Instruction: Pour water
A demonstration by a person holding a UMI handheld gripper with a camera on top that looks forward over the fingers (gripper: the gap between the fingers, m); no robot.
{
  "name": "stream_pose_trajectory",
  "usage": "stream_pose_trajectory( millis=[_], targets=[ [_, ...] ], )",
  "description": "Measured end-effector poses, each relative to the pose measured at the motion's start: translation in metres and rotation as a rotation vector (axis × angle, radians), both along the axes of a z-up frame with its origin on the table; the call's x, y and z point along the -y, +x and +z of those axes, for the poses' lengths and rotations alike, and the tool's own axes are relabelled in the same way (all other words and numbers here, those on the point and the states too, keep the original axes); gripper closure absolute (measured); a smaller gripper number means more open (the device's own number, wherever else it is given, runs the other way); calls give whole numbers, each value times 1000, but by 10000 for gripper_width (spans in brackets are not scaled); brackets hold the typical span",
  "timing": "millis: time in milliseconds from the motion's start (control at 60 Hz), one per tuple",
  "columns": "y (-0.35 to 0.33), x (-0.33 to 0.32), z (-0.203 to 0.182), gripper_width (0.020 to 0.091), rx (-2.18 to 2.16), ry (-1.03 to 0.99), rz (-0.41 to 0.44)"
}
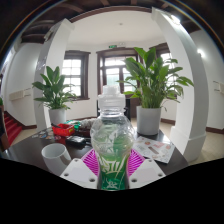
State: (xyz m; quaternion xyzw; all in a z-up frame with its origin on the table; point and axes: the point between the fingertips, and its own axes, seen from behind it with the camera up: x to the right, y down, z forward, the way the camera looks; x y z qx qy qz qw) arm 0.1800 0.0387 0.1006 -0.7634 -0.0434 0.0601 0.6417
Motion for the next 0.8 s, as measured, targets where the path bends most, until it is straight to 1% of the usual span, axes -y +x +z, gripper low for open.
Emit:
stream_pose_trajectory(
  millis=[50,117,250,300,333,350,383,417,533,683,800],
  targets=[
    [-1,1,0,771,4,1,-3],
    [0,0,1,675,6,0,-7],
    [0,4,-3,557,-15,-40,-16],
    [3,10,-5,419,-19,-66,-29],
    [6,15,-5,344,-18,-74,-39],
    [7,19,-5,311,-18,-77,-46],
    [10,27,-4,270,-16,-83,-63],
    [12,37,-4,259,-17,-88,-79],
    [14,80,-1,267,-4,-99,-124],
    [-1,138,24,267,0,-85,-173],
    [-6,168,47,252,12,-72,-223]
  ],
)
